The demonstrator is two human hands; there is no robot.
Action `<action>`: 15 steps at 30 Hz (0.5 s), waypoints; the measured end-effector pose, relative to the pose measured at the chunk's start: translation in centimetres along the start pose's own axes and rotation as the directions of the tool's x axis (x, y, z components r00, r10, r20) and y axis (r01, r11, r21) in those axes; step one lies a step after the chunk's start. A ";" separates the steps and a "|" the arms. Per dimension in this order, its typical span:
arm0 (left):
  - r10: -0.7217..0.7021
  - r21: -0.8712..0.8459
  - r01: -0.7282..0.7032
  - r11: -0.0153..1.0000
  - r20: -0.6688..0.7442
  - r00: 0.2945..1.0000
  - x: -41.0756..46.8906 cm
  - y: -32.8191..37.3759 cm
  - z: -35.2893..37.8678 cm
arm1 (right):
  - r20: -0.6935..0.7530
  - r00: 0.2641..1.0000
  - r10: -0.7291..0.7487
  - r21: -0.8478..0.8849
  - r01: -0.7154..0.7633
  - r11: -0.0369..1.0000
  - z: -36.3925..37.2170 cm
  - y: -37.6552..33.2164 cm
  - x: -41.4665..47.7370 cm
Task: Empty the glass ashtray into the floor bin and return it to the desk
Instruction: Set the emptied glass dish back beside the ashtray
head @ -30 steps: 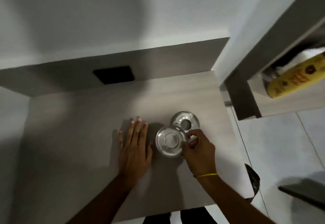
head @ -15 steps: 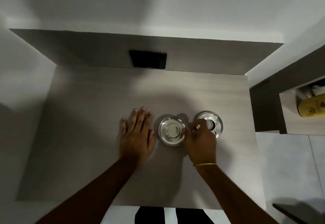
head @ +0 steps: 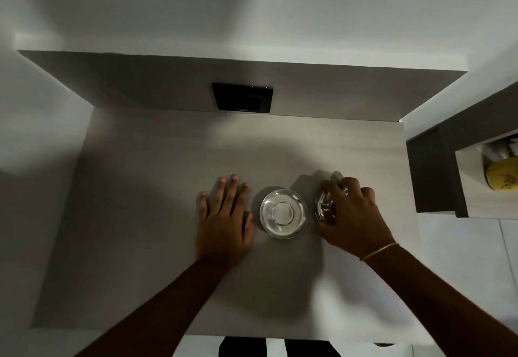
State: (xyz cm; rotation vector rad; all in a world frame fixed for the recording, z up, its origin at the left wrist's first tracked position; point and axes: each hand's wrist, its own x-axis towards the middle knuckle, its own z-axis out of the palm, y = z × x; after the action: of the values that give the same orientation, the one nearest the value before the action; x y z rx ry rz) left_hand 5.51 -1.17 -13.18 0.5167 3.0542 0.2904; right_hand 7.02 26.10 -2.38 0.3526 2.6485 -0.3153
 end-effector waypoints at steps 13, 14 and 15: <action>0.019 -0.017 -0.019 1.000 0.018 1.000 0.2 0.1 -0.4 | -0.005 0.967 -0.255 0.099 0.254 0.962 1.7 -7.9 -1.2; 0.017 -0.019 -0.017 1.000 0.023 1.000 0.3 0.0 -0.4 | -0.002 0.967 -0.255 0.081 0.255 0.964 2.0 -8.0 -1.0; 0.014 -0.020 -0.013 1.000 0.028 1.000 0.3 -0.1 -0.4 | 0.000 0.966 -0.257 0.058 0.257 0.965 2.3 -8.1 -1.0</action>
State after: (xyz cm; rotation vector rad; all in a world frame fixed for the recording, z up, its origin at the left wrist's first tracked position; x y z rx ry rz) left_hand 5.18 -1.24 -12.84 0.5361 3.0189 0.3109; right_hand 6.35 17.61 -2.62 0.0229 2.6835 -0.4749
